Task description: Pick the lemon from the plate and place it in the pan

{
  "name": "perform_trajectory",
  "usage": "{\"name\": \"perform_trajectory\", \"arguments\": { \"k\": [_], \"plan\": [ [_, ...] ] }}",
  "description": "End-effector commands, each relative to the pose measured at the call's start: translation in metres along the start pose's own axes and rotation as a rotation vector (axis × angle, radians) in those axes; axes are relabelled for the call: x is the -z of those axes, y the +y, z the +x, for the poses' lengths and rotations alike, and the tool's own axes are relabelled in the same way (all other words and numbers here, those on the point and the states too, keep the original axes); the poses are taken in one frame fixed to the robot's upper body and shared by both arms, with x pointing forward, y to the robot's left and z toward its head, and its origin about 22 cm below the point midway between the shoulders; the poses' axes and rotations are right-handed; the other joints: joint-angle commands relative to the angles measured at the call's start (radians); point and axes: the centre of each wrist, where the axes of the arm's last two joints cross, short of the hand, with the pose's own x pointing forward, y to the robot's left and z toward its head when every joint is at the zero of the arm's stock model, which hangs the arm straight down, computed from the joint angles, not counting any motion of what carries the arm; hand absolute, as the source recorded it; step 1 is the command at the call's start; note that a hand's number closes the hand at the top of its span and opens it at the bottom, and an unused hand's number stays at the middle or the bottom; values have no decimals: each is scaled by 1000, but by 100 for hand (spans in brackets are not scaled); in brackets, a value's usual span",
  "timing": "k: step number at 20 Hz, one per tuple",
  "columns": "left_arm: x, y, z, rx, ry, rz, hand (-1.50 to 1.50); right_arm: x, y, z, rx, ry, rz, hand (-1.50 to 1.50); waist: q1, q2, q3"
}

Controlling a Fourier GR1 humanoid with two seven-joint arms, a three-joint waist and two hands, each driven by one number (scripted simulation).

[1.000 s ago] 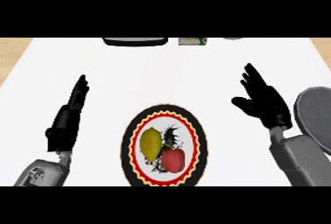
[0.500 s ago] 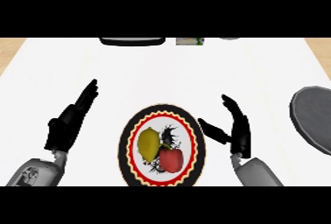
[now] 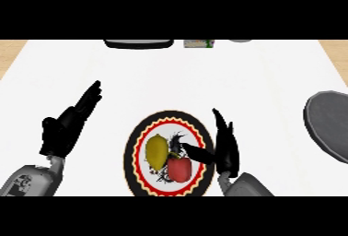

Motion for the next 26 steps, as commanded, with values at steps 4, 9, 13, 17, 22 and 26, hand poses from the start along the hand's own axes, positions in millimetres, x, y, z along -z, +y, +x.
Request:
{"name": "perform_trajectory", "arguments": {
  "k": [4,9,13,17,22,26],
  "plan": [
    [-1,-4,0,-20,-2,-31,0,11,-17,56,-329,201,248,-150,16,8,4],
    [12,-1,9,-11,3,-20,0,-4,-1,123,-417,279,483,-150,14,15,7],
    [8,14,11,20,-5,-8,0,-3,5,154,-444,342,587,-150,21,15,8],
    [-2,-9,-12,1,-1,-6,0,-13,27,166,-457,390,579,-150,15,14,8],
    [2,-1,15,4,4,-16,0,4,23,167,-529,427,552,-150,11,11,9],
    [-5,-2,-1,-10,6,-4,0,-5,29,162,-571,447,562,-150,4,9,8]
  ]
}}
